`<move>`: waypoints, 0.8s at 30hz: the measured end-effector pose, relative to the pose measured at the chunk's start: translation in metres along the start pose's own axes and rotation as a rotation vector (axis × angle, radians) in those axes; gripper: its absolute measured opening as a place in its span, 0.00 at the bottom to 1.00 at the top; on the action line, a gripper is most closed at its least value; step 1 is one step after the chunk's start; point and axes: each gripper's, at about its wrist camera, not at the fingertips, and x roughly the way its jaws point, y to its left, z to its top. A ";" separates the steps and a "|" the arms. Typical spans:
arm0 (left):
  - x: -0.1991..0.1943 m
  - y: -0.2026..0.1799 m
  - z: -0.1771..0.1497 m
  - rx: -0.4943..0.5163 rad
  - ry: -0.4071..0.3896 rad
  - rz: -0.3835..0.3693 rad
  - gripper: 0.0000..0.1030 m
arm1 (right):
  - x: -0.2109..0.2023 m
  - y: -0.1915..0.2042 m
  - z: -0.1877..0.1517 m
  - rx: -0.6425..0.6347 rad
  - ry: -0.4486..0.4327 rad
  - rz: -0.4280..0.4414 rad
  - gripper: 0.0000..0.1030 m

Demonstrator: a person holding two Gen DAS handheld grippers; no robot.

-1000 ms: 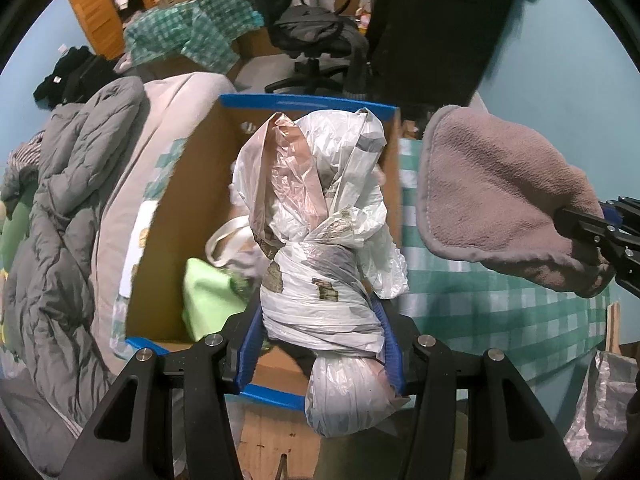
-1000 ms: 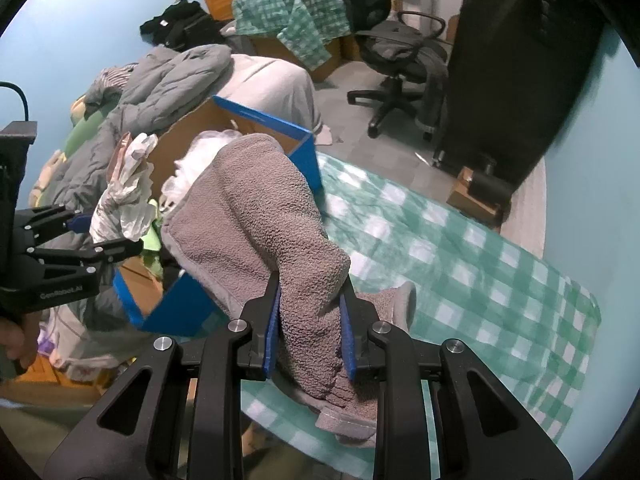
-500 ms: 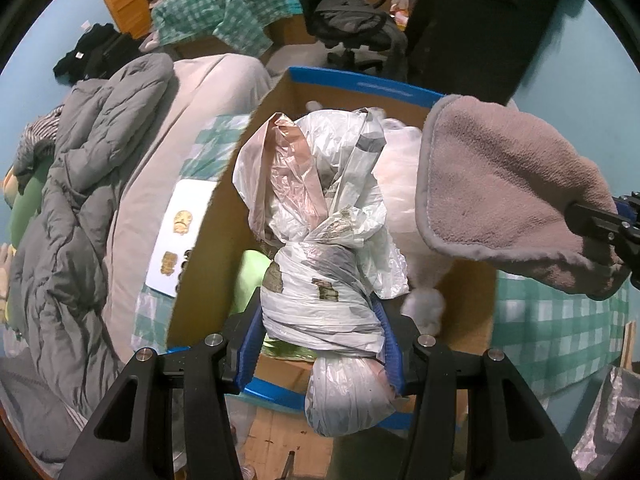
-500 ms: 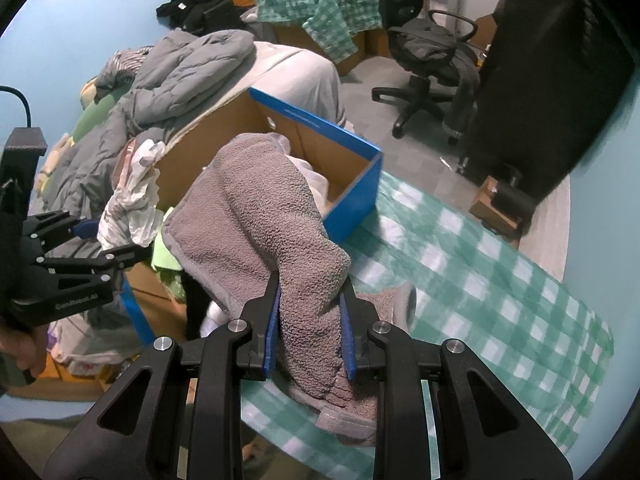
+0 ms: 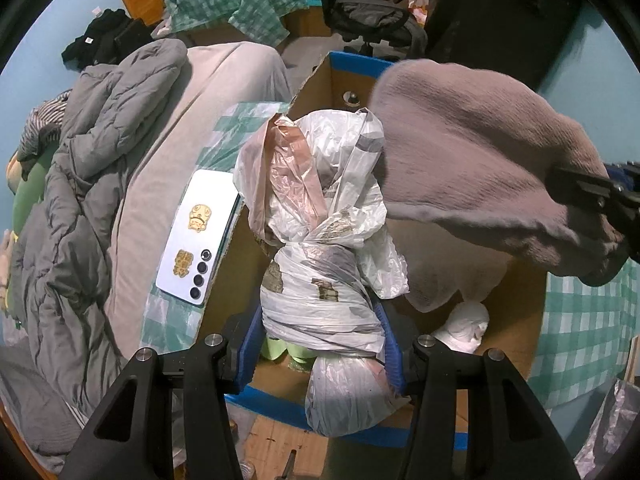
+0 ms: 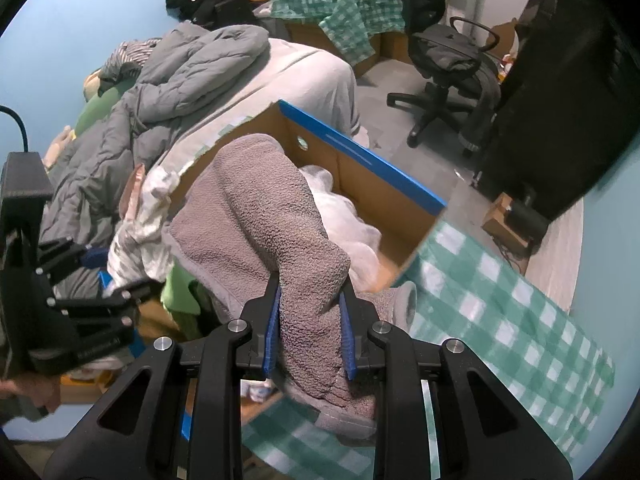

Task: Organize soft objects
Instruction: 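Lift the bundle and mitt and carry both over the box, then open both tools to release the bundle and mitt into the box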

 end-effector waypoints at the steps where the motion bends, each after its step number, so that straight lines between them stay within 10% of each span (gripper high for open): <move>1: 0.002 -0.001 0.001 0.002 0.001 0.002 0.51 | 0.003 0.002 0.002 -0.004 0.004 -0.001 0.23; 24: -0.011 -0.010 -0.001 0.047 0.008 0.028 0.78 | -0.018 0.005 0.006 -0.001 -0.038 -0.050 0.66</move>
